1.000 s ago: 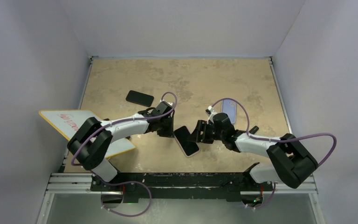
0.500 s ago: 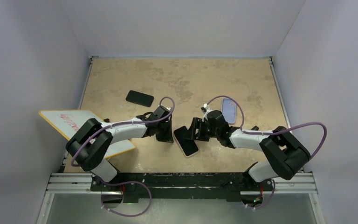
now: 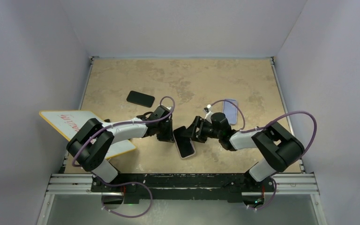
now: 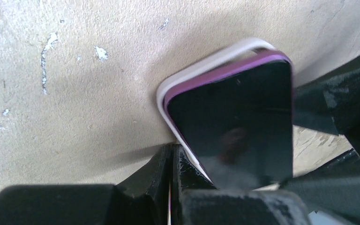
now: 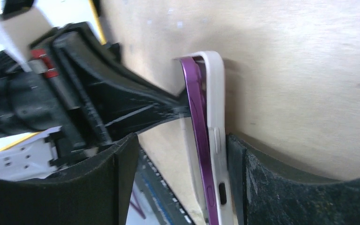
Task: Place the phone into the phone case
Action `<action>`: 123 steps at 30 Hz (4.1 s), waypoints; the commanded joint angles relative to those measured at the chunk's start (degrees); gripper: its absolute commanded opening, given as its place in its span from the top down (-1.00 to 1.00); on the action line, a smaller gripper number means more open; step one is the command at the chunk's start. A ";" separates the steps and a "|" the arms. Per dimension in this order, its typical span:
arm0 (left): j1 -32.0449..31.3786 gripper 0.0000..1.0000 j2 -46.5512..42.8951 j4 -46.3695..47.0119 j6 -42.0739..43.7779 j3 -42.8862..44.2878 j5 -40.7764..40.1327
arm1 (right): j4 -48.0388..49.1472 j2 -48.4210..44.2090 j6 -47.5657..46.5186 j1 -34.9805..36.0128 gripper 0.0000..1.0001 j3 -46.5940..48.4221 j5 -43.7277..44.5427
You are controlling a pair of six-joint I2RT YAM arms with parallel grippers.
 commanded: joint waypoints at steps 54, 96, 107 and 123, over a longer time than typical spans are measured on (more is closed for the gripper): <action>-0.12 -0.62 -25.57 -5.35 3.42 10.85 7.93 | -9.73 -41.84 -8.30 1.75 1.00 -1.06 15.89; -0.06 1.00 -27.39 31.23 -0.01 -2.21 40.69 | 16.39 -49.74 1.54 1.70 -0.15 -6.79 3.23; -0.06 1.00 -27.54 25.59 6.40 -1.73 41.68 | 12.56 -47.18 0.67 1.50 -0.19 -1.58 3.59; 0.14 0.00 -32.85 17.62 7.97 1.95 33.06 | 8.23 -48.50 -7.66 0.93 1.00 -3.04 -0.87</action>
